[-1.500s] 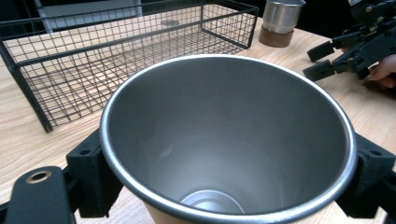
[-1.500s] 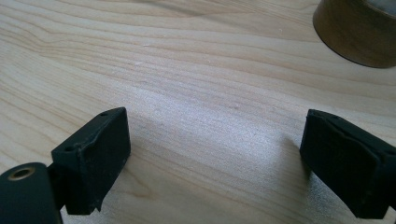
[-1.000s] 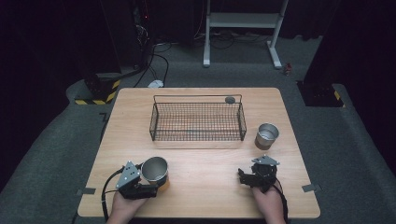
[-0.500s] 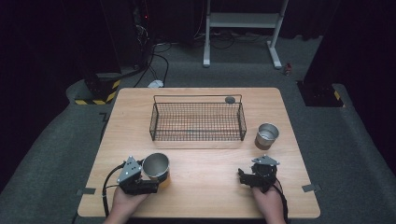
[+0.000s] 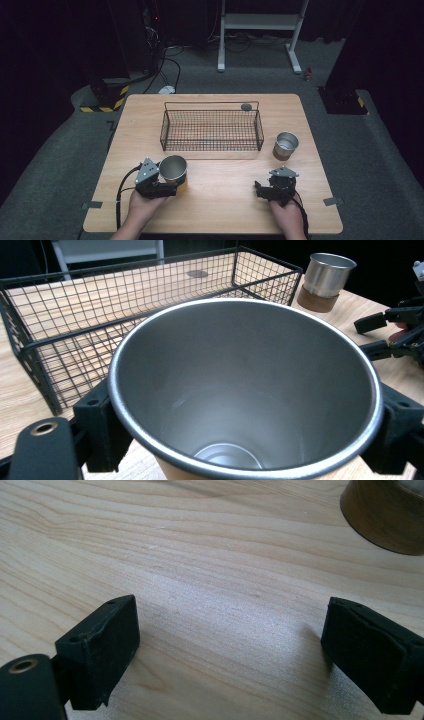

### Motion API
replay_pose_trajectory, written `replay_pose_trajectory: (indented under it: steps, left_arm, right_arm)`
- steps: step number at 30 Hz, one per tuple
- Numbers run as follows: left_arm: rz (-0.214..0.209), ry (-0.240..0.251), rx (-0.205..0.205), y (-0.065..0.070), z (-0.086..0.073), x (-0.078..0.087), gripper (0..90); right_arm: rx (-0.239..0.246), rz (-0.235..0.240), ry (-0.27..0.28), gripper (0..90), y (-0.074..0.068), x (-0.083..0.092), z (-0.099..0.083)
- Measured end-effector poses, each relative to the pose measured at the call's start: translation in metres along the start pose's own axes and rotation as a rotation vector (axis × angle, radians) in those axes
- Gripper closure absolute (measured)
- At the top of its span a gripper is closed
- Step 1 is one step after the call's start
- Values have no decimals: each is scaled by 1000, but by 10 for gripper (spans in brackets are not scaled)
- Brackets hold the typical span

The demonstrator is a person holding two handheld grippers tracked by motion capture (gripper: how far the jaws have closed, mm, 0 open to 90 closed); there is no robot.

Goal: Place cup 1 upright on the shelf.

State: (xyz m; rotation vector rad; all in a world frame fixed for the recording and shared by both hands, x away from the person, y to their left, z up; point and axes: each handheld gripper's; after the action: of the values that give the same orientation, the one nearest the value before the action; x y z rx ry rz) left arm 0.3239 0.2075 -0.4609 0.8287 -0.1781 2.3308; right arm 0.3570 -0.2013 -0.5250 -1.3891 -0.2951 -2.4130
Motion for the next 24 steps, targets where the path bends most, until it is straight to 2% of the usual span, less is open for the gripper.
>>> replay_pose_trajectory:
  steps: [3,12,24]
  left_arm:
    - [12,1,-15,0,4,-1,137]
    - [18,22,5,-3,10,-5,137]
    - [43,38,1,-4,23,-8,137]
  right_arm:
    - [0,0,0,85,0,0,0]
    - [0,0,0,85,0,0,0]
    - [9,2,0,85,0,0,0]
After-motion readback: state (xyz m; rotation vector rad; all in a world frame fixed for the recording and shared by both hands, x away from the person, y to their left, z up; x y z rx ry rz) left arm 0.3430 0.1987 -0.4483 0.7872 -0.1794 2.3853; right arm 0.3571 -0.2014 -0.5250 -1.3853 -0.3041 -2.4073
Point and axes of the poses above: each handheld gripper's, and its own axes: x roughly backward along the jaws, z roughly out of its top, y roughly to its right, and after that the axes turned 14 degrees about -y, right-handed
